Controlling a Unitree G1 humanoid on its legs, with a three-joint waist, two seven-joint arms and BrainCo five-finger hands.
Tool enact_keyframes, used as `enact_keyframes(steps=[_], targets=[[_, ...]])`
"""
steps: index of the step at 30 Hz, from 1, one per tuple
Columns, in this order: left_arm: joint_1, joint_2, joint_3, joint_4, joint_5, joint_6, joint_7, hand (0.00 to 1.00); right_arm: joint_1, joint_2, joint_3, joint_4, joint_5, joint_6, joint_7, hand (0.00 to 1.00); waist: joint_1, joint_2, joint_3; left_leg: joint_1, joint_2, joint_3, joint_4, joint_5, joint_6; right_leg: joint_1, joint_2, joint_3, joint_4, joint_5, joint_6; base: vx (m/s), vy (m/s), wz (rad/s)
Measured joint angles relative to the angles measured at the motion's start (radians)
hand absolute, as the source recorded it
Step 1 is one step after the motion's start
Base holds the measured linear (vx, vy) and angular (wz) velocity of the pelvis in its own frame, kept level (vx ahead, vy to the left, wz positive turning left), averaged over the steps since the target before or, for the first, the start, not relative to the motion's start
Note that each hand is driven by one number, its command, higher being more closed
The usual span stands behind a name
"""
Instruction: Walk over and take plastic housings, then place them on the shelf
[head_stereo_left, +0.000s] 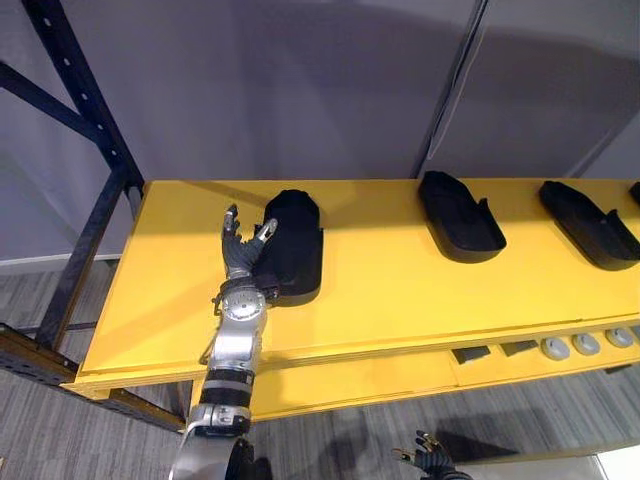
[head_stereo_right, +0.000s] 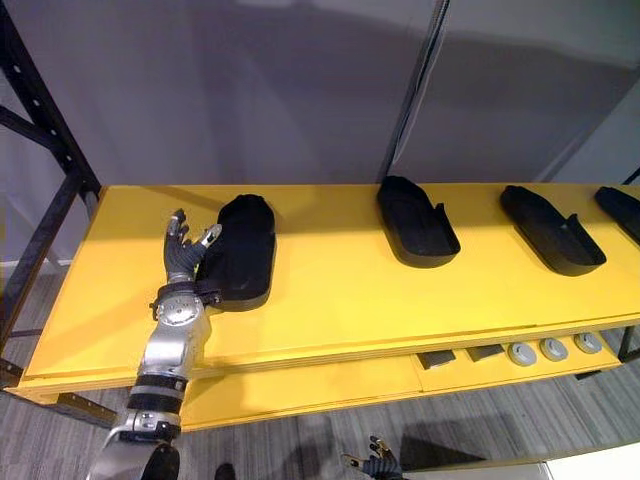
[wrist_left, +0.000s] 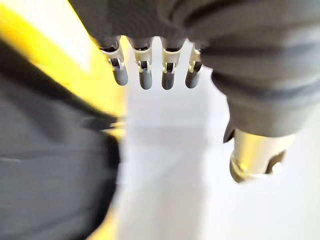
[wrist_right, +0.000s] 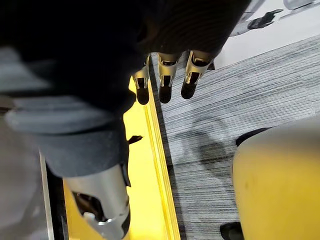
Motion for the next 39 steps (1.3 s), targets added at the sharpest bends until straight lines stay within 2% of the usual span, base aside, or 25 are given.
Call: enact_keyframes(steps=[5, 6, 8, 12, 17, 24, 33, 36, 39], targets=[[0.089, -0.043, -0.027, -0.198, 0.095, -0.042, 0.008, 0.0, 0.032, 0.009, 0.001, -0.04, -0.001, 0.0, -0.001, 0.0, 0.024, 0.002, -0.002, -0.007, 0.003, 0.002, 0.041, -0.033, -0.004, 0.012, -0.003, 0.002, 0.0, 0.0, 0.0, -0.04, 0.007, -0.01], [0.121, -0.045, -0.042, -0.244, 0.113, -0.047, 0.009, 1.0, 0.042, 0.016, 0.001, -0.052, 0.0, -0.001, -0.002, 0.0, 0.028, 0.003, -0.005, -0.015, 0.005, 0.001, 0.059, -0.042, -0.007, 0.012, -0.003, 0.001, 0.0, 0.0, 0.0, -0.04, 0.008, 0.01], [0.167, -0.047, -0.064, -0.296, 0.133, -0.063, 0.004, 1.0, 0.047, 0.023, 0.001, -0.058, 0.0, -0.001, -0.004, 0.0, 0.029, 0.004, -0.01, -0.024, 0.009, -0.002, 0.078, -0.052, -0.006, 0.013, -0.003, 0.0, 0.0, 0.0, 0.0, -0.01, 0.004, 0.02], [0.329, -0.048, -0.154, -0.392, 0.143, -0.118, -0.049, 1.0, 0.06, 0.024, 0.002, -0.062, 0.0, -0.003, -0.005, 0.0, 0.032, 0.011, -0.03, -0.049, 0.017, -0.009, 0.133, -0.087, -0.005, 0.018, -0.002, -0.002, 0.0, 0.0, 0.0, -0.01, 0.004, 0.02], [0.515, -0.051, -0.202, -0.411, 0.121, -0.161, -0.122, 1.0, 0.078, 0.022, 0.005, -0.07, 0.0, -0.005, -0.011, 0.0, 0.049, 0.021, -0.047, -0.067, 0.036, -0.002, 0.179, -0.113, -0.013, 0.017, 0.011, 0.001, 0.001, 0.0, 0.0, -0.02, 0.004, -0.05], [0.602, -0.051, -0.204, -0.366, 0.111, -0.17, -0.202, 1.0, 0.083, 0.02, 0.021, -0.07, 0.0, -0.005, -0.022, 0.0, 0.07, 0.023, -0.051, -0.1, 0.046, 0.004, 0.243, -0.146, -0.012, 0.015, 0.014, -0.003, 0.001, 0.0, 0.001, -0.01, 0.015, -0.01], [0.591, -0.05, -0.197, -0.185, 0.138, -0.157, -0.211, 1.0, 0.085, 0.029, 0.041, -0.074, -0.001, -0.005, -0.022, 0.0, 0.079, 0.025, -0.057, -0.105, 0.043, 0.008, 0.264, -0.164, -0.009, 0.017, 0.008, 0.0, 0.003, -0.004, 0.007, 0.0, 0.027, -0.01], [0.547, -0.049, -0.197, -0.049, 0.153, -0.137, -0.218, 1.0, 0.085, 0.033, 0.043, -0.071, -0.005, -0.005, -0.021, 0.0, 0.076, 0.031, -0.072, -0.071, 0.037, 0.026, 0.199, -0.131, -0.015, 0.014, 0.004, 0.009, 0.007, -0.008, 0.012, 0.01, -0.002, -0.09], [0.513, -0.045, -0.199, 0.017, 0.163, -0.133, -0.223, 1.0, 0.082, 0.032, 0.042, -0.066, -0.015, -0.005, -0.021, 0.0, 0.068, 0.032, -0.081, -0.037, 0.033, 0.034, 0.113, -0.081, -0.018, 0.0, 0.006, 0.015, 0.007, -0.008, 0.013, 0.01, -0.014, -0.04]])
